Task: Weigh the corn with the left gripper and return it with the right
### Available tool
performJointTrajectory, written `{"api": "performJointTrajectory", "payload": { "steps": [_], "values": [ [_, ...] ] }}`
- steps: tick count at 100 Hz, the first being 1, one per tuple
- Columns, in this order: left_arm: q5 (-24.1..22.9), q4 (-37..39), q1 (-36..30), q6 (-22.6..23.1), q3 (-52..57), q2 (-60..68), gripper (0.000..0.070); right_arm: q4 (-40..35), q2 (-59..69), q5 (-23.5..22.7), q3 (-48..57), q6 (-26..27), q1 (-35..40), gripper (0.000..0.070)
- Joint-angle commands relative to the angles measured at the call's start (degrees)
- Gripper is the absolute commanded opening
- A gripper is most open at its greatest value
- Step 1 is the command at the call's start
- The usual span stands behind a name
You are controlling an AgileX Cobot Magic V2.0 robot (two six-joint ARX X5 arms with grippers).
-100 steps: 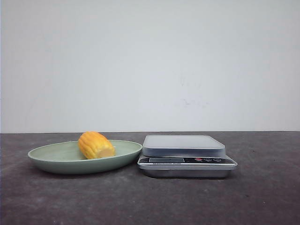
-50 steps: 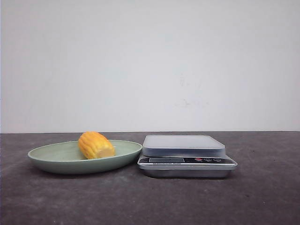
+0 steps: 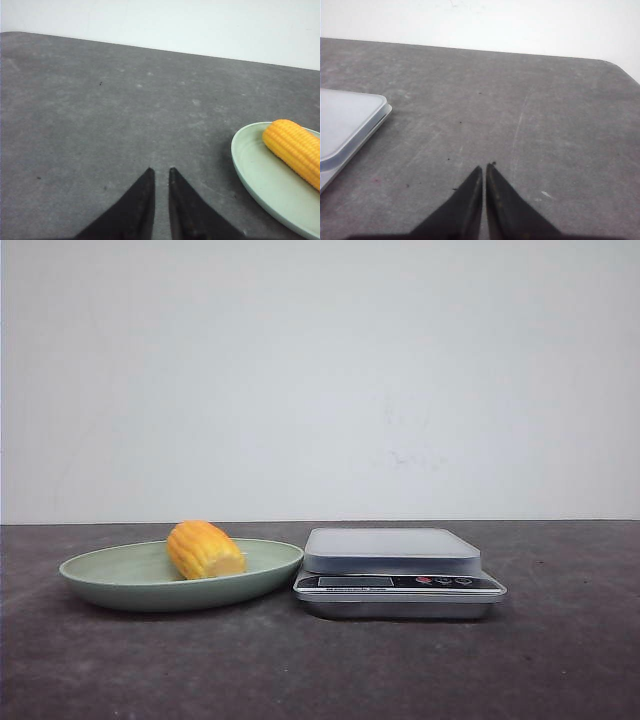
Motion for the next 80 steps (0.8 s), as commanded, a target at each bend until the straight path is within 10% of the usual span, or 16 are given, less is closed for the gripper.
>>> {"api": "performJointTrajectory", "payload": {
  "steps": [1,80],
  "values": [
    [0.15,-0.24,0.04,0.96,-1.01,-0.07,0.0018,0.72,-0.09,0.02,-0.22,-0.57,0.07,0.0011],
    [0.39,0.70,-0.04,-1.95,-1.01,-0.07,0.0018,3.13,-0.09,4.42,-0.22,-0.77,0.00,0.0011]
  ]
}}
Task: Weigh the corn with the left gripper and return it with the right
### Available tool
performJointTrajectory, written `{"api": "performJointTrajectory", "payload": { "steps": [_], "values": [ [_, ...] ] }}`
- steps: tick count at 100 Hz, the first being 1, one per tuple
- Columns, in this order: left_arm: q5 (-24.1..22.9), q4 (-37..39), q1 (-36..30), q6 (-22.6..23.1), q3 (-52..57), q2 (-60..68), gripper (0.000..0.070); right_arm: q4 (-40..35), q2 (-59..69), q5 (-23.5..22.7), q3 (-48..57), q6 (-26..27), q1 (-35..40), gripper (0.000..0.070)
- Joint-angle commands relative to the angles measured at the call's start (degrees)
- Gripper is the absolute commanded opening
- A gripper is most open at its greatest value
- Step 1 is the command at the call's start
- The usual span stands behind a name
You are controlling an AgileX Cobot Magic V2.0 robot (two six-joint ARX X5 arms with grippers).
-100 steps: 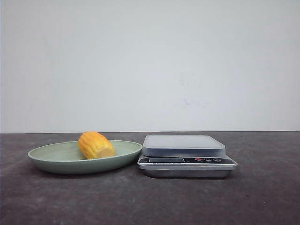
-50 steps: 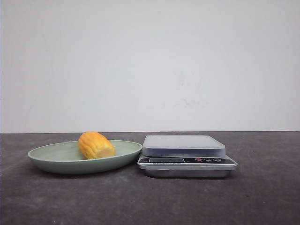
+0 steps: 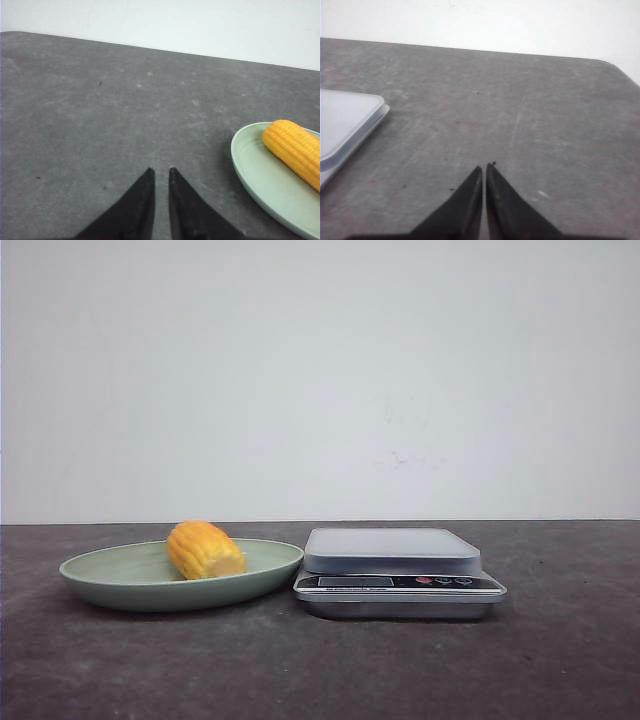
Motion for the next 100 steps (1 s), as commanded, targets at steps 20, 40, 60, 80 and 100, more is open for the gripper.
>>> {"api": "performJointTrajectory", "payload": {
  "steps": [20,40,60,80,100],
  "values": [
    [0.07,2.34,-0.15,-2.86,-1.01,-0.07,0.0018,2.49,-0.09,1.03,-0.17,6.80,0.07,0.0010],
    [3.08,0.98,-0.15,-15.04,1.07,0.28,0.0015,2.45,-0.07,-2.84,1.03,18.64,0.07,0.0003],
    [5.60,-5.05,-0.15,-17.97,12.13,6.36,0.0015,-0.24,2.97,-3.23,12.26,21.84,0.22,0.0003],
    [8.76,-5.05,-0.15,-16.81,26.62,16.41,0.0025,-4.31,9.18,-2.69,25.90,20.74,0.22,0.0007],
    [11.85,-6.34,-0.17,-16.00,36.85,22.34,0.0402,-5.70,10.08,-2.78,32.98,20.70,0.22,0.0414]
  ]
}}
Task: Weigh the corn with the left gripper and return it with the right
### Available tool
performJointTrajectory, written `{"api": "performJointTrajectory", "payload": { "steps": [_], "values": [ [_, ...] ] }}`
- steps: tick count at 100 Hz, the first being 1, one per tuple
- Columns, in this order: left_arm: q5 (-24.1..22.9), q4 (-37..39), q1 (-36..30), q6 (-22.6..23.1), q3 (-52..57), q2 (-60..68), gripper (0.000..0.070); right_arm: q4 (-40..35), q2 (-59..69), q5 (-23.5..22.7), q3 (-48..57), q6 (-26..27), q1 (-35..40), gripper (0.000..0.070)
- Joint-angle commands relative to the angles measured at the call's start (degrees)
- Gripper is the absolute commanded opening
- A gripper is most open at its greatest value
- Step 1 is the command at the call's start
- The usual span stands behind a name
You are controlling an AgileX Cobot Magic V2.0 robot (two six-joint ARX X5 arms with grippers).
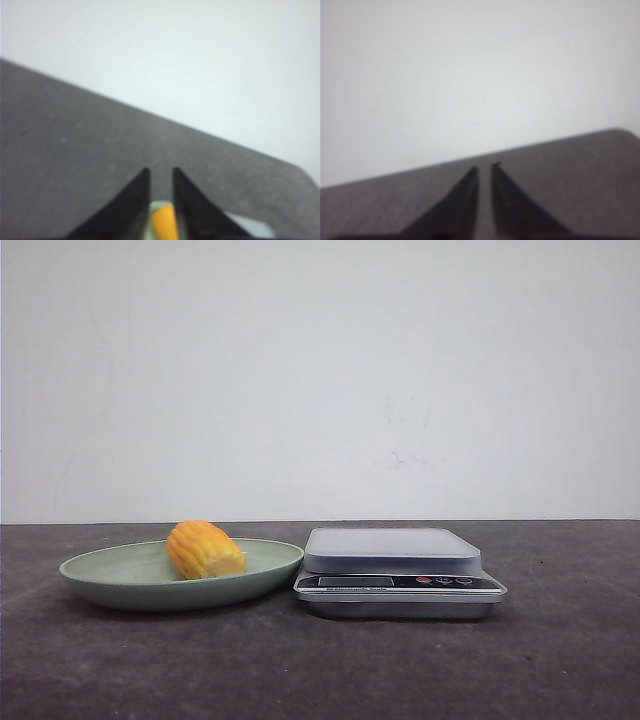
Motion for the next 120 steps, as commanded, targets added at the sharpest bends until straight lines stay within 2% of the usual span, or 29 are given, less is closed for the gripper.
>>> {"api": "performJointTrajectory", "payload": {
  "steps": [1,4,7,17,36,60,76,83,97,120],
  "values": [
    [1.09,-0.48,-0.02,0.92,3.06,1.14,0.0421,0.11,0.15,-0.02,1.57,0.31,0.00,0.0448],
    [1.51,-1.20,-0.02,0.92,4.09,1.60,0.0449,0.11,0.13,-0.02,1.95,0.31,0.00,0.0516],
    [2.14,-2.03,-0.02,0.94,4.98,1.92,0.0445,0.00,0.13,-0.17,2.23,0.33,0.00,0.0535],
    [4.63,-2.89,-0.02,0.87,6.43,2.14,0.0445,-1.25,0.15,-2.10,3.13,0.26,0.02,0.0534],
    [8.90,-1.62,-1.16,0.94,9.55,3.76,0.0440,-2.49,1.99,-2.47,6.91,0.28,0.04,0.0534],
    [11.08,-2.93,-3.82,1.09,18.21,14.01,0.0439,-4.37,9.84,-5.73,16.44,0.66,0.07,0.0534],
    [11.08,-8.13,-8.79,1.18,23.12,23.52,0.0440,-8.33,14.12,-6.36,21.55,0.81,0.07,0.0534],
    [9.84,-10.19,-11.87,2.10,24.17,27.32,0.0441,-10.78,15.93,-8.37,23.52,0.63,0.07,0.0535],
    [3.23,-12.15,-18.69,2.91,24.37,34.38,0.0441,-15.89,18.67,-12.94,26.21,1.14,0.07,0.0544],
    [-10.64,-10.71,-29.14,6.45,24.37,46.62,0.0441,-19.85,19.28,-15.39,26.86,0.44,0.46,0.0556]
  ]
}}
